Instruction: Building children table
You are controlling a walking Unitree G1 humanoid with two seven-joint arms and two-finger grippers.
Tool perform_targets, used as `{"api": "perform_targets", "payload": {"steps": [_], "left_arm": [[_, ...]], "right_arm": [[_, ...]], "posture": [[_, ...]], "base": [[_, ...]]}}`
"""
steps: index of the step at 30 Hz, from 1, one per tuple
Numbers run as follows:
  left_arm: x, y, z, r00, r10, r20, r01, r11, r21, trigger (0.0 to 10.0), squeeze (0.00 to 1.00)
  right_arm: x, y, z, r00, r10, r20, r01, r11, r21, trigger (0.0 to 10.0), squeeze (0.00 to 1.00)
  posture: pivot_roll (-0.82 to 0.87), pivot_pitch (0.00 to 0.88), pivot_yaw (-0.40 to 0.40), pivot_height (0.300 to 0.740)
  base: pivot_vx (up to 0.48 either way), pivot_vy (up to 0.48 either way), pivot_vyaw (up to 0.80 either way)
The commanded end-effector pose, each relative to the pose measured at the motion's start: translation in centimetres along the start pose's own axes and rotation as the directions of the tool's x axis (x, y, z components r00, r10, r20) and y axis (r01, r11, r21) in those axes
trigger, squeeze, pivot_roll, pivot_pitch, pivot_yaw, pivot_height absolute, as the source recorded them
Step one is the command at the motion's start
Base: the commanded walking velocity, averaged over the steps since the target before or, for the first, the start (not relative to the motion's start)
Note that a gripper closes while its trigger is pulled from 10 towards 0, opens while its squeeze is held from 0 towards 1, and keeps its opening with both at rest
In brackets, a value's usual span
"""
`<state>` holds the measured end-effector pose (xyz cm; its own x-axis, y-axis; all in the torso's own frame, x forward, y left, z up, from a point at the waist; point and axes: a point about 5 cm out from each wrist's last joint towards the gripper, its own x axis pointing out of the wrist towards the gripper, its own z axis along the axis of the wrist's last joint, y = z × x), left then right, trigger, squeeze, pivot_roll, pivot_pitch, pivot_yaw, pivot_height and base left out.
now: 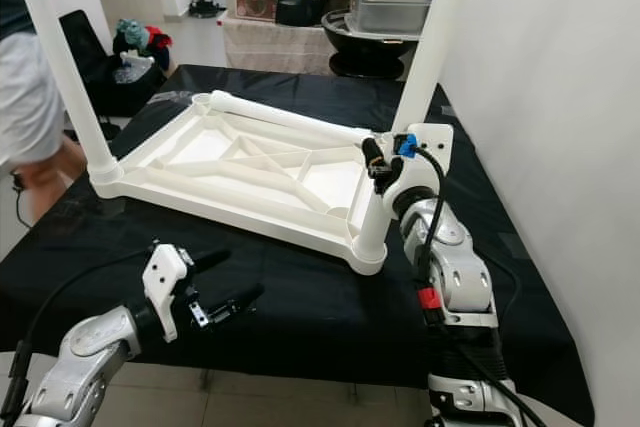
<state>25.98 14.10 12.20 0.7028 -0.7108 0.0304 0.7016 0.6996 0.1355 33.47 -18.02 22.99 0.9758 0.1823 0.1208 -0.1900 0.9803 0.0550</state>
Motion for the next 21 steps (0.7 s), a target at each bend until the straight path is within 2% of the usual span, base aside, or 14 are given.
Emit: {"api": "perform_targets", "payload": {"steps": [1,4,5,6,13,21], "left_arm": [[-0.7,-0.3,0.3,1.0,0.0,-0.019,0.0,1.0,-0.008,10.0,0.0],[-1.3,-0.8,0.4,0.999,-0.026,-0.04,0.025,1.0,-0.002,10.0,0.0],[-1.4,-0.9,0.5,0.998,-0.036,-0.045,0.036,0.999,-0.001,10.0,0.0],[-1.5,-0.9,0.6,0.998,-0.046,-0.05,0.046,0.999,0.003,10.0,0.0],[-1.5,-1.0,1.0,0.997,-0.051,-0.063,0.051,0.999,0.0,10.0,0.0],[-1.3,-1.8,1.3,0.996,-0.066,-0.065,0.064,0.998,-0.023,10.0,0.0]], "right_arm": [[-0.3,1.9,0.4,0.987,0.159,0.012,-0.159,0.987,0.011,10.0,0.0],[-0.7,2.2,0.7,0.967,0.255,0.007,-0.254,0.967,-0.014,10.0,0.0],[-0.9,2.2,0.8,0.961,0.277,0.005,-0.277,0.961,-0.022,10.0,0.7],[-1.0,2.2,0.9,0.957,0.291,0.006,-0.291,0.956,-0.025,10.0,1.0],[-1.1,1.7,1.3,0.949,0.315,-0.007,-0.315,0.948,-0.045,10.0,1.0],[-1.1,1.4,1.6,0.936,0.351,-0.007,-0.351,0.936,-0.033,10.0,1.0]], "posture": [[0.07,0.0,-0.036,0.74],[0.07,0.0,-0.037,0.74],[0.07,0.0,-0.036,0.74],[0.07,0.0,-0.036,0.74],[0.07,0.0,-0.035,0.74],[0.08,0.0,-0.04,0.74]], "base": [[0.0,0.0,0.0],[0.0,0.0,0.0],[0.0,0.0,0.0],[0.0,0.0,0.0],[0.0,0.0,0.0],[0.0,0.0,0.0]]}}
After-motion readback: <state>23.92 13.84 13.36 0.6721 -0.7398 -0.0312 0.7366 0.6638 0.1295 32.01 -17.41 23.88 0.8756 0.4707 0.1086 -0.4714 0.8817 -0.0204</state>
